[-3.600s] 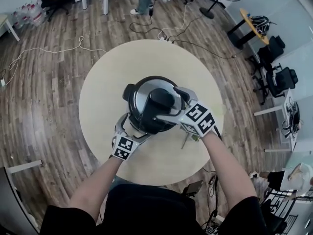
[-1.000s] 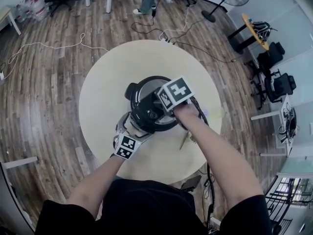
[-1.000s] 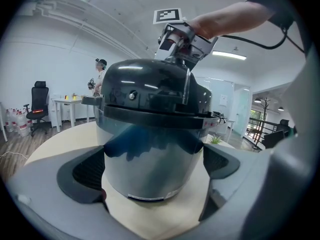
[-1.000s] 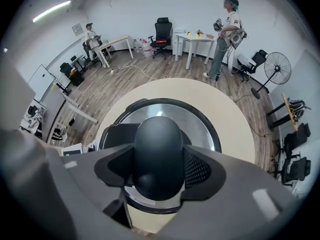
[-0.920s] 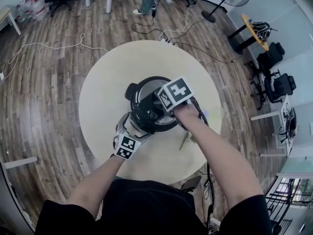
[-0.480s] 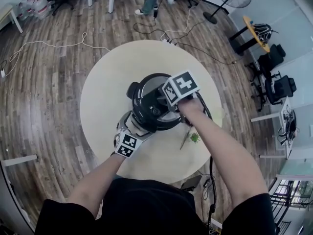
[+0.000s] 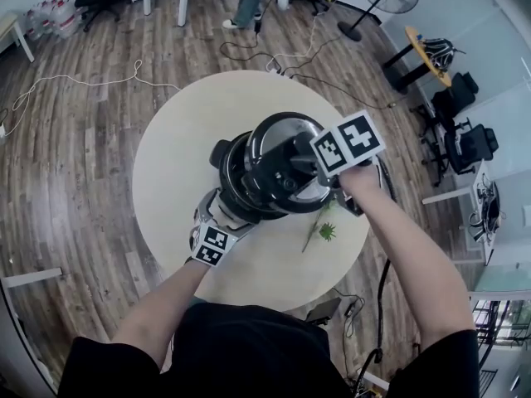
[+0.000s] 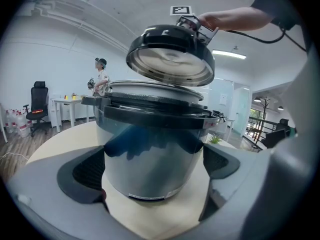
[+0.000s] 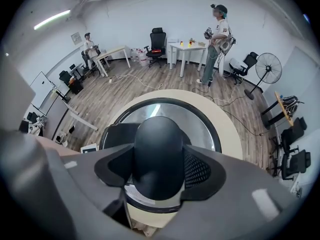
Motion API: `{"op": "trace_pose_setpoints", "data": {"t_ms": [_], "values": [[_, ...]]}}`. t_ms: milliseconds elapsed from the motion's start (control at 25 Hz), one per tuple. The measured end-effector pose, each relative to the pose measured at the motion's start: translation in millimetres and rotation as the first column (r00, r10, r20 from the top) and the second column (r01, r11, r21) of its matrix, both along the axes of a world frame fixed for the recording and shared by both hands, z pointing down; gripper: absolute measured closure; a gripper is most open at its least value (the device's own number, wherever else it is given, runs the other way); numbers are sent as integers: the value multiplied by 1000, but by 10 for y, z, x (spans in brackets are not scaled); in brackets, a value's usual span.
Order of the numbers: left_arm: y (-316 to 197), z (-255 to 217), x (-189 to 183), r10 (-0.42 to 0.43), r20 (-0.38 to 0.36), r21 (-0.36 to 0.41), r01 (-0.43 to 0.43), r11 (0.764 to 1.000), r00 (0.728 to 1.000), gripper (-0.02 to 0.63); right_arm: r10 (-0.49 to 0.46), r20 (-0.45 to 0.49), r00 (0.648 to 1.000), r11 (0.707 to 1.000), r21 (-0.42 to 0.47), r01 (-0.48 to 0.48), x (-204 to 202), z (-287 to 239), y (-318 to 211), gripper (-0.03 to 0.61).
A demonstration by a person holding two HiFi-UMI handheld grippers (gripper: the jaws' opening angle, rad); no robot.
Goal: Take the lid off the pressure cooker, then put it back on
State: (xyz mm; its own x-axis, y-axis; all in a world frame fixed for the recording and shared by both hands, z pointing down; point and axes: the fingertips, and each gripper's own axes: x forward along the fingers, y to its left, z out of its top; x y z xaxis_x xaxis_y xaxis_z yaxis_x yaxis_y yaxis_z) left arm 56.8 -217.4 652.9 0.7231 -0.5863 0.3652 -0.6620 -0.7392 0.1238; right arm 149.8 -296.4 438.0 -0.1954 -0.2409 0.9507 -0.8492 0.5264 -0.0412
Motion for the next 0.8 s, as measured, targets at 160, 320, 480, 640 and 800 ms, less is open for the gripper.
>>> {"op": "trace_pose_setpoints", "data": {"t_ms": [160,320,480,640,800], "values": [[2,-54,-7,-5,2,-3,5,1000,1000,23,28,-15,1000,999,22,-27,415,-186,333,293],[7,-79,-10,-3,6,-3,3,1000,1000,23,80,-34,996,997,5,-80,860,-131,822,293],[6,-89,-17,-3,8,-4,3,1000,1000,23,136,-45,990,990,-30,-137,1219,91,1364,293],[7,-87,-13,1,16,-11,-1,1000,1000,23,162,-54,985,984,-72,-166,1403,396,1896,293],[11,-93,-10,2,22,-18,-2,1000,1000,23,160,-26,987,981,-109,-162,1321,729,2324,293]]}}
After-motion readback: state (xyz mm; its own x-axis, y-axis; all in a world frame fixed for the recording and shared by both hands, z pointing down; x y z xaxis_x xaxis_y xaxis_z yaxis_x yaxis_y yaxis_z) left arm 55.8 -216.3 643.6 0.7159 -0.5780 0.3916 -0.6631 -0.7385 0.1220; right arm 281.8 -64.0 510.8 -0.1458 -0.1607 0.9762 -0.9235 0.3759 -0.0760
